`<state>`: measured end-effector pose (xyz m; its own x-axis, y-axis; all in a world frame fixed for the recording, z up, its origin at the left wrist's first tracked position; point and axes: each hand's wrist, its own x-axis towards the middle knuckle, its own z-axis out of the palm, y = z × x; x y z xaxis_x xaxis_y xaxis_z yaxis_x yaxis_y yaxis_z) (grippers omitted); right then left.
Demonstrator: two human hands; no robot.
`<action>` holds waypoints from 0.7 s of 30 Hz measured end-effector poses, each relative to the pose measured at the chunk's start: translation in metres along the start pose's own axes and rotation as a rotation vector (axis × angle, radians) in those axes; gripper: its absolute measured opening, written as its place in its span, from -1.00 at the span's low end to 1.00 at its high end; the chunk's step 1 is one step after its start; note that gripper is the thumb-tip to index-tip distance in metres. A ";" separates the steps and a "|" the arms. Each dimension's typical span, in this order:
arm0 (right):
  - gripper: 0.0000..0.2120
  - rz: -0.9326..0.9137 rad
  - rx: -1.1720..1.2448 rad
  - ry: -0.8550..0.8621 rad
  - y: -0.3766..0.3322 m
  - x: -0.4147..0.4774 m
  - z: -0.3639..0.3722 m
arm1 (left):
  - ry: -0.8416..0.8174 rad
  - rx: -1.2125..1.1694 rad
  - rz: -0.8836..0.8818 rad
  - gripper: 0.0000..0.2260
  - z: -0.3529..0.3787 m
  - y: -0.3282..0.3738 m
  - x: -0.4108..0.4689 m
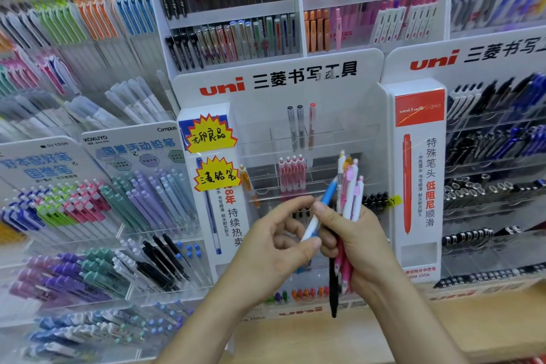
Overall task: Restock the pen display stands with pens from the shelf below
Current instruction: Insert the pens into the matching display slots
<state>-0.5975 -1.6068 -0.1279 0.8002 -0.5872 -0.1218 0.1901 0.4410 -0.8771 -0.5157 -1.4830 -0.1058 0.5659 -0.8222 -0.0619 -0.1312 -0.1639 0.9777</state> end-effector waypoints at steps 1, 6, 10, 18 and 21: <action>-0.79 -0.004 0.016 0.016 0.001 0.000 0.001 | 0.013 -0.008 -0.005 -0.59 -0.001 0.001 -0.001; -0.80 0.029 0.088 0.059 0.001 -0.001 -0.001 | 0.195 0.128 0.059 -0.79 -0.018 0.006 -0.006; -0.85 -0.004 0.031 0.035 -0.007 -0.001 -0.010 | 0.218 0.172 0.118 -0.81 -0.043 0.018 -0.005; -0.85 0.043 -0.102 -0.076 -0.012 -0.005 -0.015 | 0.317 -0.281 0.200 -0.80 -0.042 0.029 0.010; -0.86 0.080 -0.044 -0.073 -0.011 -0.005 -0.015 | 0.330 -0.262 0.240 -0.80 -0.038 0.031 0.015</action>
<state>-0.6128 -1.6192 -0.1244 0.8514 -0.4995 -0.1599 0.1000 0.4538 -0.8855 -0.4804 -1.4797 -0.0686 0.7782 -0.5962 0.1973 -0.1041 0.1873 0.9768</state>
